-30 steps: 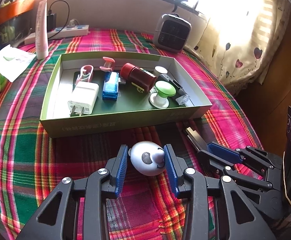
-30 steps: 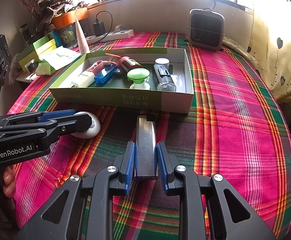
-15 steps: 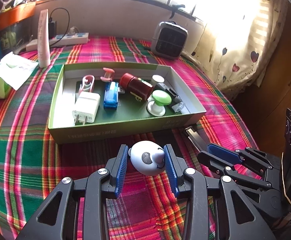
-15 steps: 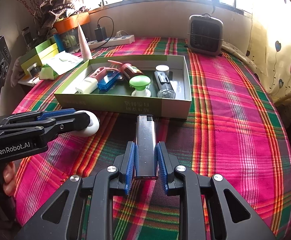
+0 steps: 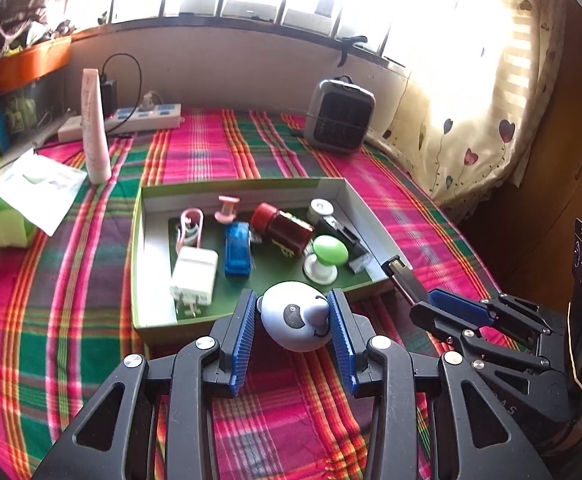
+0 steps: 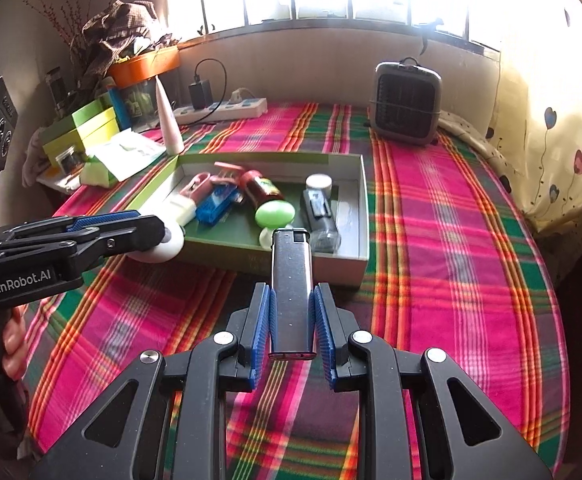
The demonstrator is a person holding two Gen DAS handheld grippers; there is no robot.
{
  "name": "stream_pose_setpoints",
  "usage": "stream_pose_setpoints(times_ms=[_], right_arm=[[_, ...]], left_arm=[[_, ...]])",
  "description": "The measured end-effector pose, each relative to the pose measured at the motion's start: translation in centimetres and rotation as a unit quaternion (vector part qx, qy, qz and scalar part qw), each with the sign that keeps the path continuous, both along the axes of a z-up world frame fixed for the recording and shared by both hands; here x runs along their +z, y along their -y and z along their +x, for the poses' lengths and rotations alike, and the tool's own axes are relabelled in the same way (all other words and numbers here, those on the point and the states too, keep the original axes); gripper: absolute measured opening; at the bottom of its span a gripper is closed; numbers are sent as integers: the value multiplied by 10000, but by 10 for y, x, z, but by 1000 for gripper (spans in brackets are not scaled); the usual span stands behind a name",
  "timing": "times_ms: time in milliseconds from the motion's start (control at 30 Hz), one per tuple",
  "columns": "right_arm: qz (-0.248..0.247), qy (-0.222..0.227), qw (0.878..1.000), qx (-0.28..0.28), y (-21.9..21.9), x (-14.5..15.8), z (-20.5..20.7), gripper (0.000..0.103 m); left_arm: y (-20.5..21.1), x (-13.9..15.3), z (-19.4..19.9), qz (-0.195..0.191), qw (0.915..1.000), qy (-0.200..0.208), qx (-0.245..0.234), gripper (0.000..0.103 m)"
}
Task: Organize rigid objects
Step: 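Carry the white face object with the left gripper into the box while the right carries the grey device there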
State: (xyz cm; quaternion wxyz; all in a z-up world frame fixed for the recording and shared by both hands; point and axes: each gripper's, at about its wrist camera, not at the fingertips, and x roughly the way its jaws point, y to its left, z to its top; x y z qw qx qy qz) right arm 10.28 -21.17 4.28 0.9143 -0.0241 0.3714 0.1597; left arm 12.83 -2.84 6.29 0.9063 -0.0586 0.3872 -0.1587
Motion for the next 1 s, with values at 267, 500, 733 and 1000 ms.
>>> stream_pose_setpoints(times_ms=[267,500,733,1000], right_arm=[[-2,-10,10000,-30,3,5,22,24],[6,-80,9999,-60,6,7,52,24],[-96,-195,9998,1,3,0,81,24],[-121,-355,9993,-5,3,-9,103,24]], left_arm=[[-5,-3,24,-32,10000,-87,27,35],[-5,-11,48,-26,9998,-196,49,35],[-2,-22,67,19,9994,-342,45,35],[5,-32,79,127,9989,-447,-5,35]])
